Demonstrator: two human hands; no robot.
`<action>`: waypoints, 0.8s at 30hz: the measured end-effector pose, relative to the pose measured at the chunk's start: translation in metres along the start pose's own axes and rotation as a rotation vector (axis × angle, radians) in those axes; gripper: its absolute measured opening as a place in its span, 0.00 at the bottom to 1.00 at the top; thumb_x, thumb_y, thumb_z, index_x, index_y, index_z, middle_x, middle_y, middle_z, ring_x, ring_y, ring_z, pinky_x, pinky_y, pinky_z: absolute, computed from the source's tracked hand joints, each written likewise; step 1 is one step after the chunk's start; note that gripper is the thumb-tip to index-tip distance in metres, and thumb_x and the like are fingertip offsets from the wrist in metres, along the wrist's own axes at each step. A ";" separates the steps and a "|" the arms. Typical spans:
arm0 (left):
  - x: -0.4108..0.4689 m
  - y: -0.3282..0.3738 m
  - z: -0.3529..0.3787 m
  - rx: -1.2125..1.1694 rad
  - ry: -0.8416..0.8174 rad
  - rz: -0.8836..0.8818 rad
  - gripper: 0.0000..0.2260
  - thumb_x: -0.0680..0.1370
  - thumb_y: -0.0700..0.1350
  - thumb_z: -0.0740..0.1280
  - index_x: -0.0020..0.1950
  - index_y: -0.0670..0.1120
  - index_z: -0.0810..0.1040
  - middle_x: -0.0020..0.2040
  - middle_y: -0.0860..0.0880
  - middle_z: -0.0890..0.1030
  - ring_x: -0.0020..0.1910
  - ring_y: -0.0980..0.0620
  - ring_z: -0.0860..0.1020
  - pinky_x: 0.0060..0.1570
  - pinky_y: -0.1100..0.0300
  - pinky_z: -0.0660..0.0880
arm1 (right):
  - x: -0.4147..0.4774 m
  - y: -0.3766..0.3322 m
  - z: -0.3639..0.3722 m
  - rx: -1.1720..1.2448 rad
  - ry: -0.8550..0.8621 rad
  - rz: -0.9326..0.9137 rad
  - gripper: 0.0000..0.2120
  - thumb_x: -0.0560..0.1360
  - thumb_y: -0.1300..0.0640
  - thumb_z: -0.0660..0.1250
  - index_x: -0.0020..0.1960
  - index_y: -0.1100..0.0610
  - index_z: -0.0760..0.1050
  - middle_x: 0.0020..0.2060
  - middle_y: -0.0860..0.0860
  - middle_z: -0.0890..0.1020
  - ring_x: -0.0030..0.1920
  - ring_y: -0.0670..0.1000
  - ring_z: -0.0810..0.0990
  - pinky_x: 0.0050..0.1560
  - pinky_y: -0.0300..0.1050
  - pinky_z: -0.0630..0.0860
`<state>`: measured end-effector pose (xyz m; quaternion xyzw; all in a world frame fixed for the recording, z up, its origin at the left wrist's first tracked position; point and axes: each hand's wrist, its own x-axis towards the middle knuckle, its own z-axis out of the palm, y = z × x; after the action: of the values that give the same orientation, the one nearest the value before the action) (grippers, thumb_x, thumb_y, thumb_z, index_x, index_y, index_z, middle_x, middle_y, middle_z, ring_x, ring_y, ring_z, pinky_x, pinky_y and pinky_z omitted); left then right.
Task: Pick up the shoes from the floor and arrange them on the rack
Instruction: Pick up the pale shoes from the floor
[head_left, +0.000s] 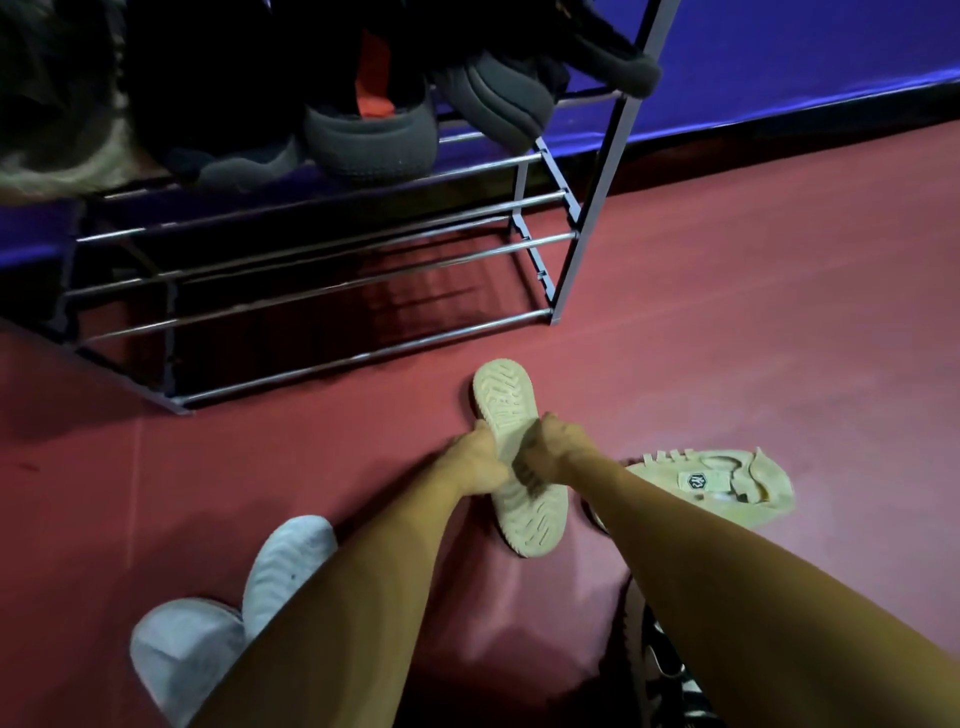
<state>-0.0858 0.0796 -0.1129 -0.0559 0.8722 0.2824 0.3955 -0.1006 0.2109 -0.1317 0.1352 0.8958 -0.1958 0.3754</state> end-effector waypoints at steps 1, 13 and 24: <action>-0.003 -0.001 -0.002 0.020 0.014 0.013 0.23 0.75 0.40 0.65 0.69 0.42 0.65 0.64 0.42 0.77 0.61 0.42 0.76 0.56 0.55 0.72 | -0.004 -0.002 -0.003 -0.015 0.019 -0.013 0.24 0.73 0.52 0.65 0.66 0.63 0.70 0.59 0.60 0.78 0.61 0.62 0.78 0.56 0.50 0.76; -0.093 -0.019 -0.074 0.042 0.101 0.324 0.27 0.71 0.36 0.73 0.69 0.49 0.73 0.43 0.50 0.81 0.42 0.50 0.80 0.51 0.60 0.78 | -0.090 -0.051 -0.083 -0.139 0.154 -0.197 0.20 0.72 0.43 0.71 0.49 0.60 0.80 0.45 0.58 0.80 0.47 0.57 0.78 0.42 0.42 0.70; -0.198 -0.061 -0.165 -0.303 0.367 0.241 0.07 0.76 0.42 0.70 0.53 0.51 0.81 0.44 0.53 0.83 0.42 0.55 0.79 0.44 0.60 0.74 | -0.200 -0.133 -0.126 0.200 0.104 -0.660 0.05 0.71 0.67 0.68 0.46 0.60 0.79 0.35 0.54 0.78 0.29 0.46 0.73 0.28 0.38 0.71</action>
<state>-0.0400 -0.0851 0.0896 -0.0604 0.8774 0.4400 0.1815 -0.0941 0.1311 0.1270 -0.1156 0.8855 -0.3863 0.2307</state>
